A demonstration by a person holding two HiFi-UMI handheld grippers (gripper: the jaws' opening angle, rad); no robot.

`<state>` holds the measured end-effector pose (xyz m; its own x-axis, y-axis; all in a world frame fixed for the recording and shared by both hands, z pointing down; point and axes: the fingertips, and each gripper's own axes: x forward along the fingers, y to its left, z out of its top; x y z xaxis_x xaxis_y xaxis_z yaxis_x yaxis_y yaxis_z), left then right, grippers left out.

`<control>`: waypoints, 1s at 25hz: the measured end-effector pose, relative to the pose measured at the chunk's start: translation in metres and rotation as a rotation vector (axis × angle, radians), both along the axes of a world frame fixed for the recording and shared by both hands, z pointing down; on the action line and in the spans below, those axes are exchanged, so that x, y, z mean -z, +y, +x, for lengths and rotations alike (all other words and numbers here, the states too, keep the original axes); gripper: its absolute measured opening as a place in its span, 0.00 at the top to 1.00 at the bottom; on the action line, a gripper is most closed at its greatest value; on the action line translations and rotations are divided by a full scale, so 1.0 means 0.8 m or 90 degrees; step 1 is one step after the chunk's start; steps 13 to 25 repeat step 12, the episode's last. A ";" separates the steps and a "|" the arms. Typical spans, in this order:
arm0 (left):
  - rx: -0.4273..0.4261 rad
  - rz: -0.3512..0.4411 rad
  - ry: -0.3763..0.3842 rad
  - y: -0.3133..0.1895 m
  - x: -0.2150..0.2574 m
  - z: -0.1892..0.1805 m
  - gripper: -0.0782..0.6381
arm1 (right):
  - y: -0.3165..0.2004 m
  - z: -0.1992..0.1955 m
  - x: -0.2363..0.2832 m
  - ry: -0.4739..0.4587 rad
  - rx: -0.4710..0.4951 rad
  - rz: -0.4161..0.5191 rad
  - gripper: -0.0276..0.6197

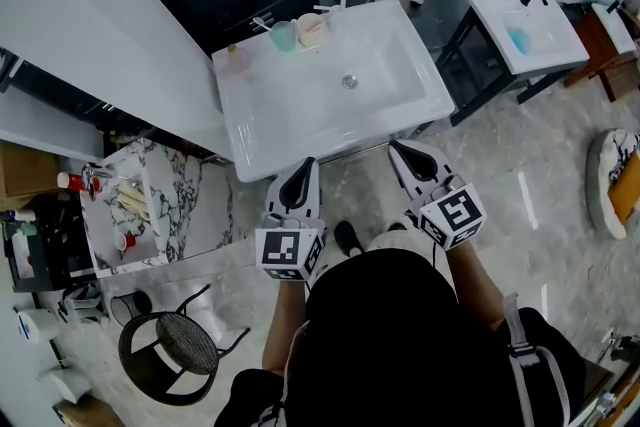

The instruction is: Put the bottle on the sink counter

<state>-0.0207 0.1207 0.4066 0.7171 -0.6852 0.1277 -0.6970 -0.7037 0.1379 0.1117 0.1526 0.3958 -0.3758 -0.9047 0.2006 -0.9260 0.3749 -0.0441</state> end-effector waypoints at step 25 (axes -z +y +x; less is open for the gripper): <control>-0.018 -0.010 0.000 0.003 -0.001 -0.003 0.87 | 0.000 -0.012 0.002 0.012 0.003 -0.003 0.95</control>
